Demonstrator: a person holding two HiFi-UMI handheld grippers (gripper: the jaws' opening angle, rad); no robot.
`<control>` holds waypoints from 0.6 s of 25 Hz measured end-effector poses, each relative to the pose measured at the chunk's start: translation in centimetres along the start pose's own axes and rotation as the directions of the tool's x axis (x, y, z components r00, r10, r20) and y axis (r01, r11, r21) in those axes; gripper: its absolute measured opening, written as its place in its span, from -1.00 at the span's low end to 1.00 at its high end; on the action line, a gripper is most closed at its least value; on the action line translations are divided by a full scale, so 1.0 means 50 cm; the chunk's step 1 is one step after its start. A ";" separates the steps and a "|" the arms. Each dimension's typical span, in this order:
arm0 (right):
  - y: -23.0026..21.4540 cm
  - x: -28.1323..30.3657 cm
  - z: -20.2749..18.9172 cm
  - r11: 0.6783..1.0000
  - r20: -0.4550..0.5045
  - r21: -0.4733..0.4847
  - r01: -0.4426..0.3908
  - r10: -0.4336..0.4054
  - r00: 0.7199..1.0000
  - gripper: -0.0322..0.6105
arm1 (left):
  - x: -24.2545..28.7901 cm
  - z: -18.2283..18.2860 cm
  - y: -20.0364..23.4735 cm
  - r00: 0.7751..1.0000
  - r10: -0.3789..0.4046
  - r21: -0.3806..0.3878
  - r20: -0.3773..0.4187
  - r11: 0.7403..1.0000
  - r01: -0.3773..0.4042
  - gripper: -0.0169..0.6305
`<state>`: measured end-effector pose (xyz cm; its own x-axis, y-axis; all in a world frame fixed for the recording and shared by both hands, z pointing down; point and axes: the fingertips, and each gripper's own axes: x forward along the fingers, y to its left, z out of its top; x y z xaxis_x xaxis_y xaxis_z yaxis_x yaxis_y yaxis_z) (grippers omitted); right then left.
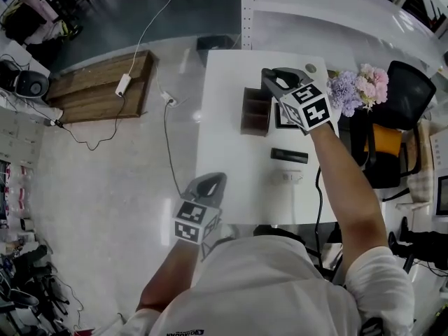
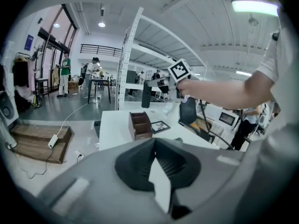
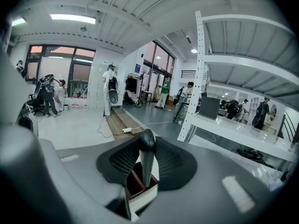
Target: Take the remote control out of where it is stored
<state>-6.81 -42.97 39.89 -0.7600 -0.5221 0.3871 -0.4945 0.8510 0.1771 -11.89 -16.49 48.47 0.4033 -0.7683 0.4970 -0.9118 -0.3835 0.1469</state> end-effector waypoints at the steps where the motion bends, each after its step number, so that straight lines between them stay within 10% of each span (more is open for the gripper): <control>1: 0.005 -0.011 -0.002 1.000 0.001 0.007 0.007 -0.007 1.000 -0.57 | -0.003 -0.002 -0.005 1.000 -0.006 0.005 0.001 1.000 0.006 -0.94; 15: 0.086 -0.187 -0.081 0.987 -0.001 0.130 0.094 -0.095 0.996 -0.63 | -0.050 -0.035 -0.088 0.994 -0.110 0.082 -0.010 0.991 0.110 -0.94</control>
<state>-0.12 -34.18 40.69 -0.7093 -0.6003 0.3693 -0.6142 0.7835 0.0940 -9.00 -11.99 48.08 0.5002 -0.7165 0.4863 -0.8523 -0.5066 0.1301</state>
